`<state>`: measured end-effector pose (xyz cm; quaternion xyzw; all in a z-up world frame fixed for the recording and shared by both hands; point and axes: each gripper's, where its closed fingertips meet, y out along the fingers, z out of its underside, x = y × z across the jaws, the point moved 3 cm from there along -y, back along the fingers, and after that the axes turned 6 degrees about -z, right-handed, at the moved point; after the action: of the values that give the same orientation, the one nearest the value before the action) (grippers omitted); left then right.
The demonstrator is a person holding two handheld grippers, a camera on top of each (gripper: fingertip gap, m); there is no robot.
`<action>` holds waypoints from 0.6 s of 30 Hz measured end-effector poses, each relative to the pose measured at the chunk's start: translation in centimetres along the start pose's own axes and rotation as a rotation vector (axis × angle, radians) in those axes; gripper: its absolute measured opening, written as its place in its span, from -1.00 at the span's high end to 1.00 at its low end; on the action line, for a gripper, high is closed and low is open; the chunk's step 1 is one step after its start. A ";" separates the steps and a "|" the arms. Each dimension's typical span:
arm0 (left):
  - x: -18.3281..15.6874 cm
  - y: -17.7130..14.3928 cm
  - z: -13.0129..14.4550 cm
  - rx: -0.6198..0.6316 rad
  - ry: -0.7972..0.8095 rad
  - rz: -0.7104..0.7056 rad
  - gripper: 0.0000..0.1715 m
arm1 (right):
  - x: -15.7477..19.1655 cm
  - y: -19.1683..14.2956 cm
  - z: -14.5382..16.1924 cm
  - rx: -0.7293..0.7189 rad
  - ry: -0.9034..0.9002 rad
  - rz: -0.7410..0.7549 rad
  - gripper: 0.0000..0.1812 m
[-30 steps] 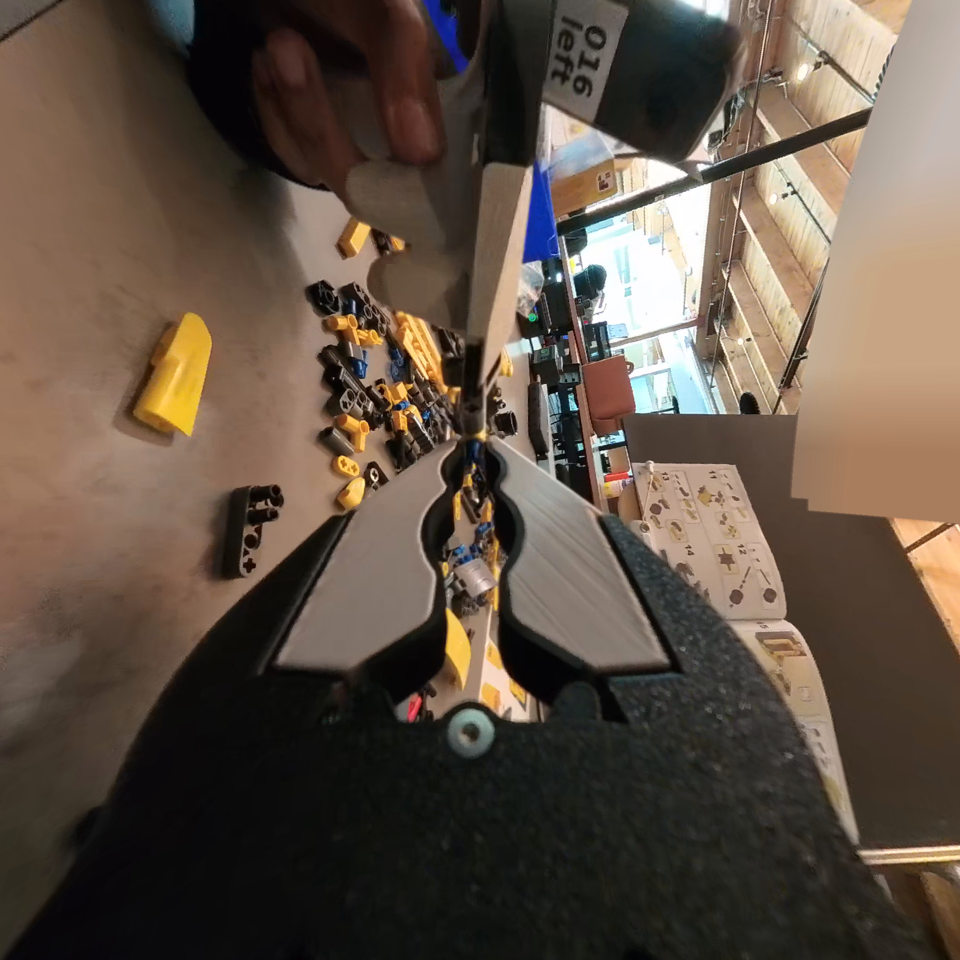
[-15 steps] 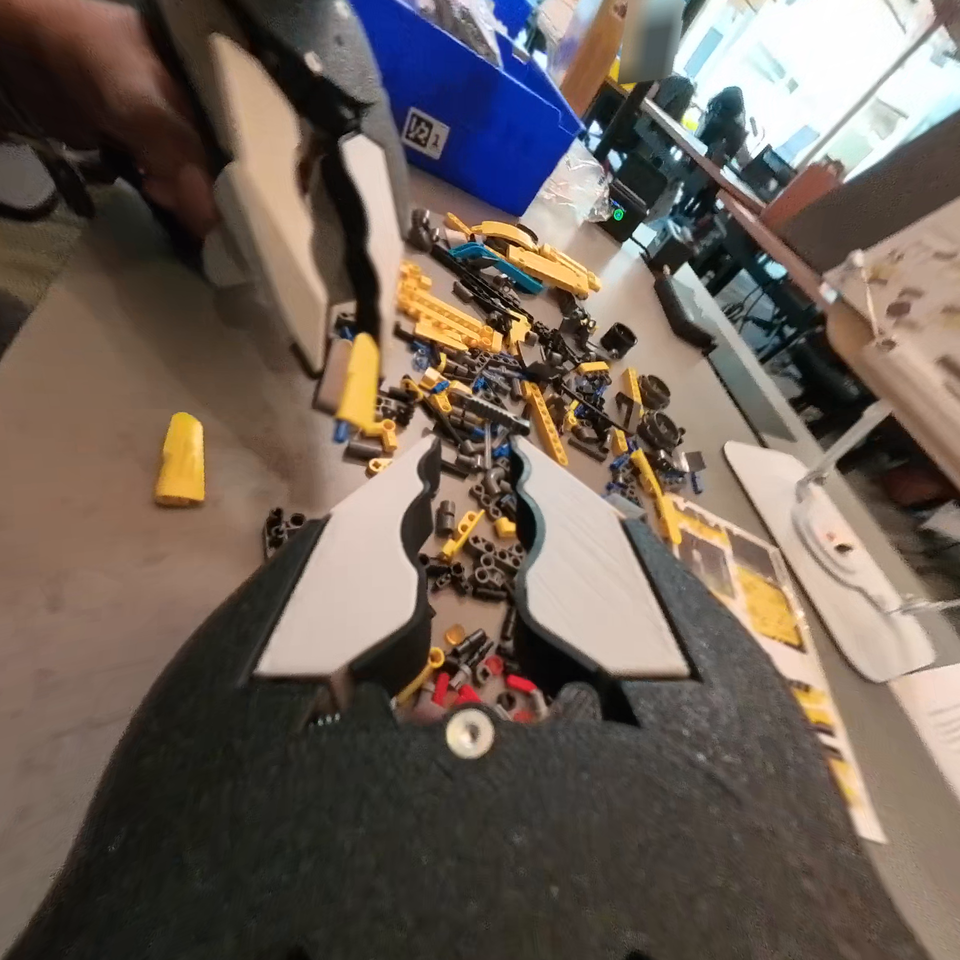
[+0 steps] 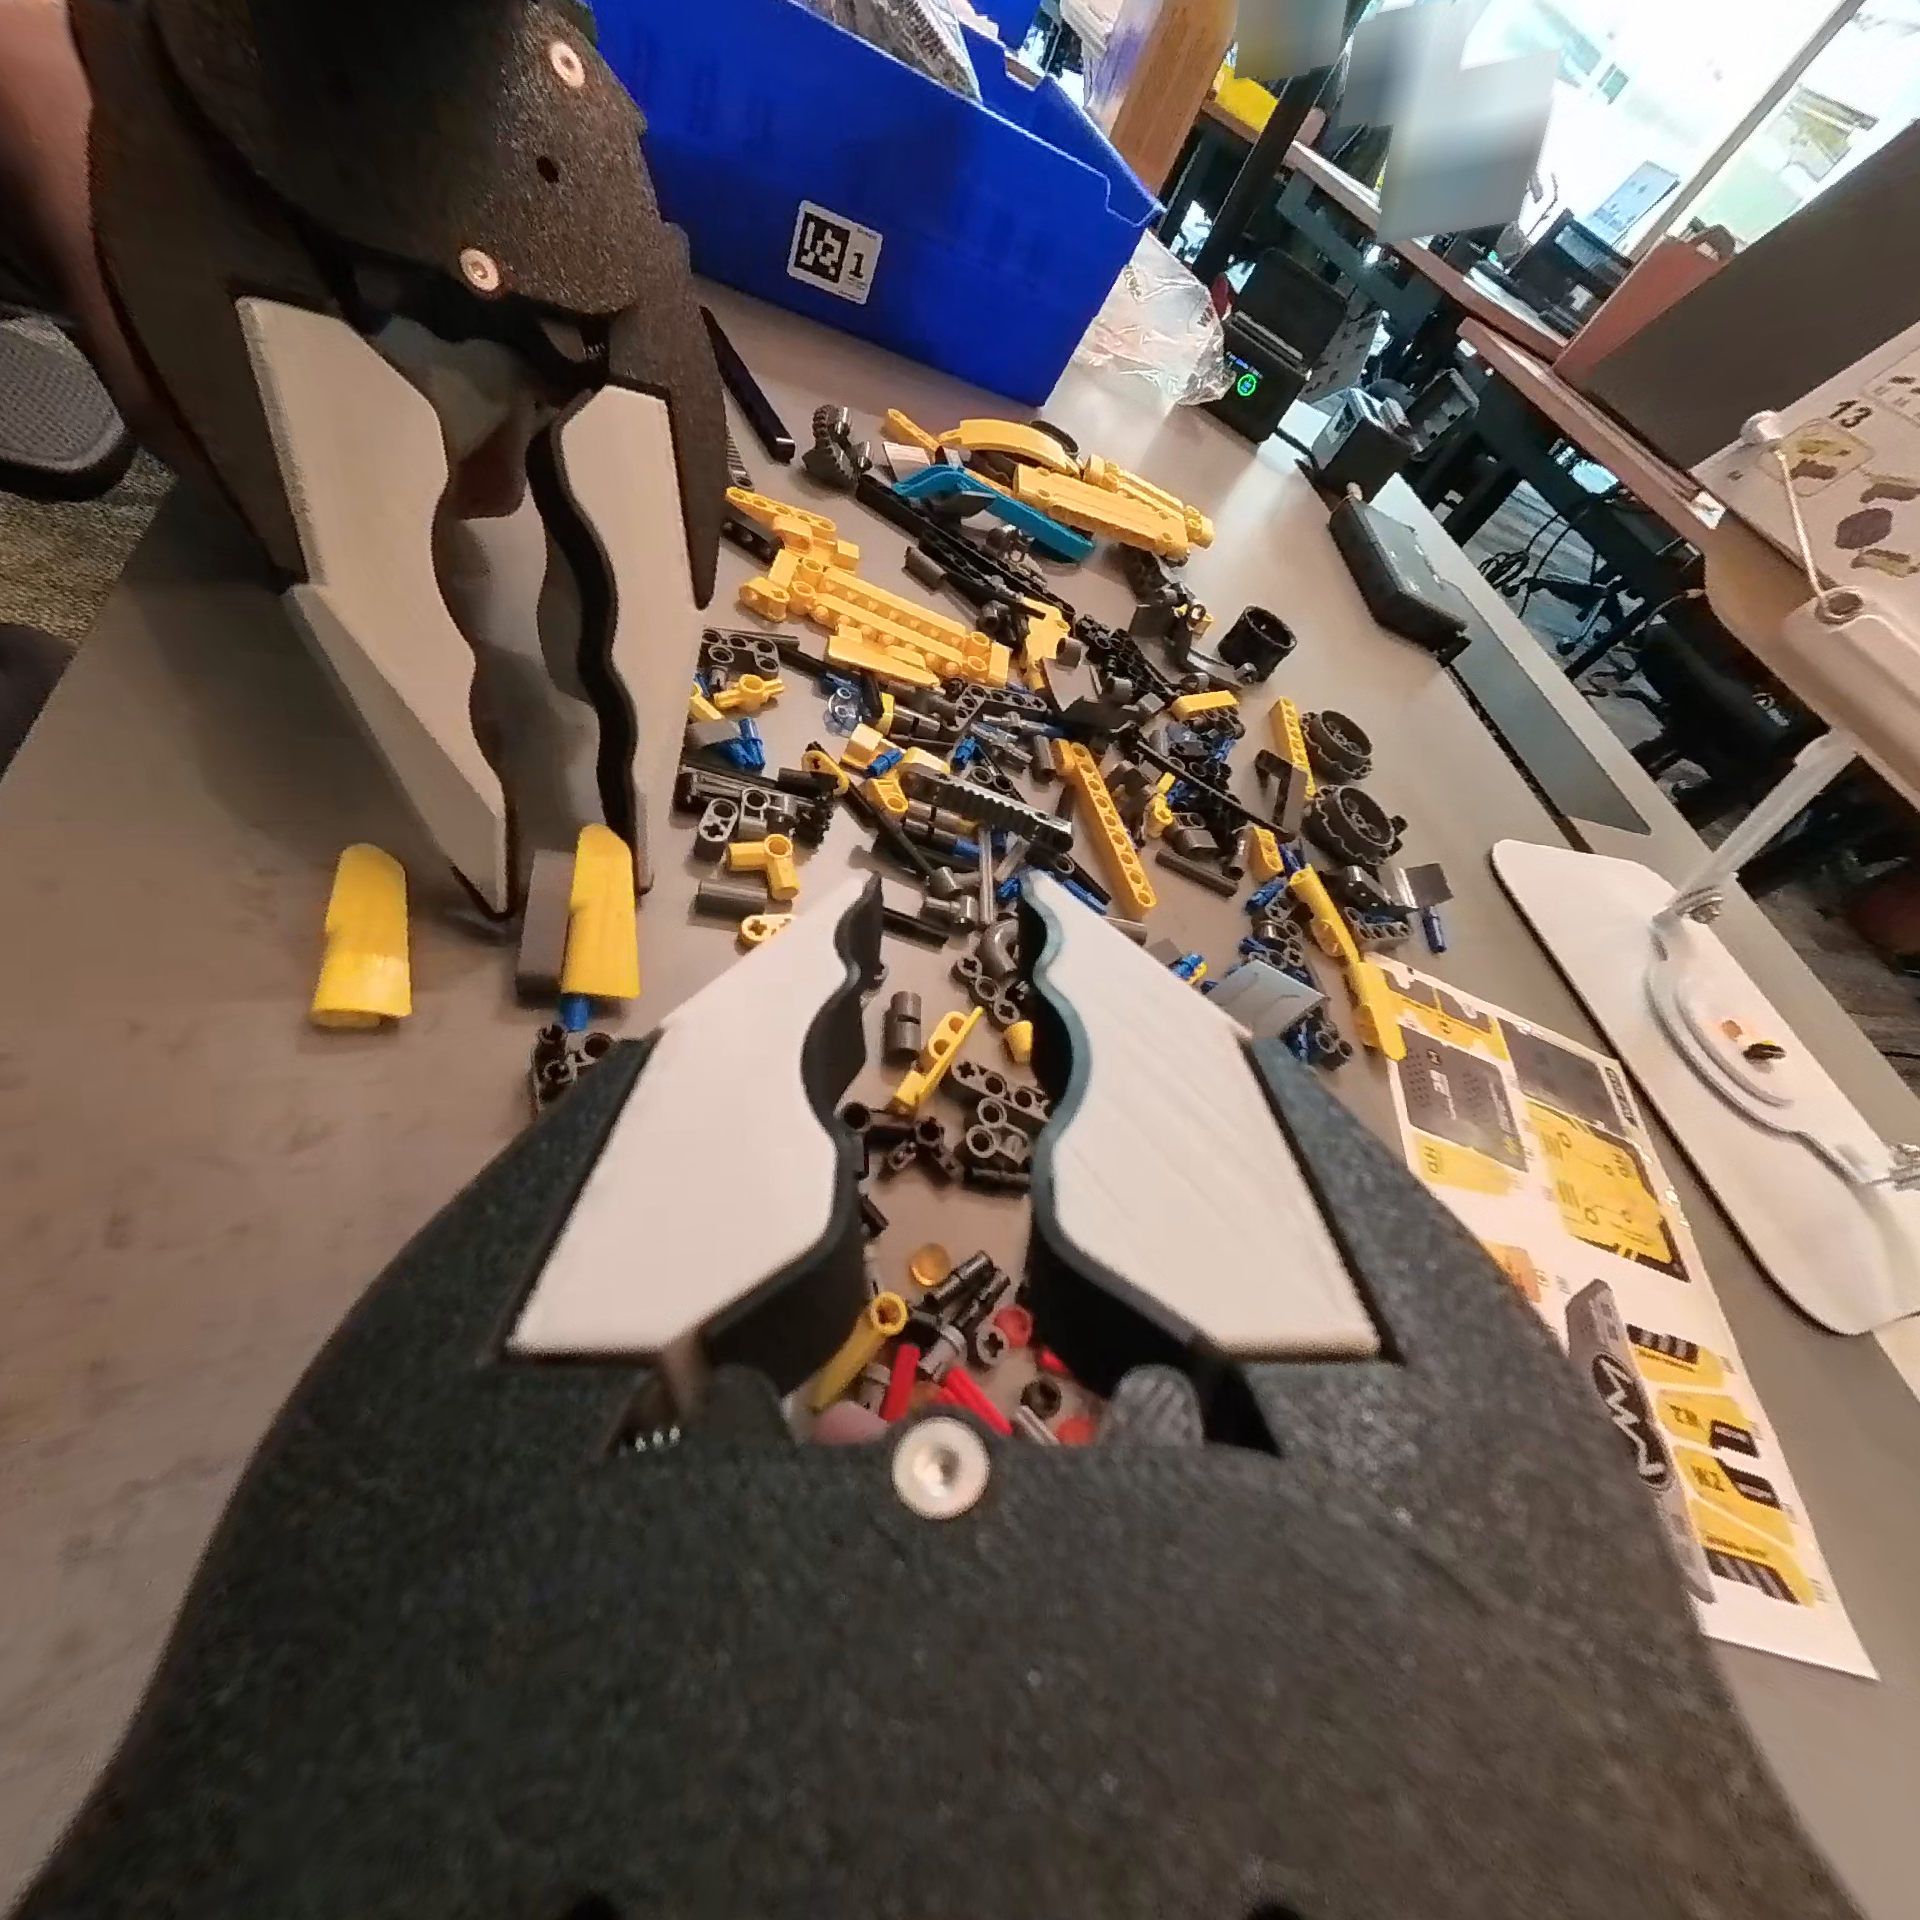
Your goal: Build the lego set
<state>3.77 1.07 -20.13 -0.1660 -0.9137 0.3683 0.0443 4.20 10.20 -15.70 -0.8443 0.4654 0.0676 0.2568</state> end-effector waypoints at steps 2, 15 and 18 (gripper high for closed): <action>0.0 -0.1 0.0 -0.002 -0.007 0.008 0.71 | -0.1 0.0 0.0 -0.002 0.001 0.001 0.72; 0.6 -1.2 -1.1 -0.114 -0.010 0.004 0.61 | 0.0 0.0 0.0 -0.006 0.010 -0.005 0.72; 1.3 -2.1 -2.2 -0.226 -0.058 0.003 0.61 | 0.0 -0.1 -0.1 -0.015 0.022 -0.008 0.72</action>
<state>2.44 1.56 -17.14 -0.1607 -0.9499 0.2679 -0.0018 4.21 10.21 -15.59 -0.8487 0.4644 0.0607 0.2455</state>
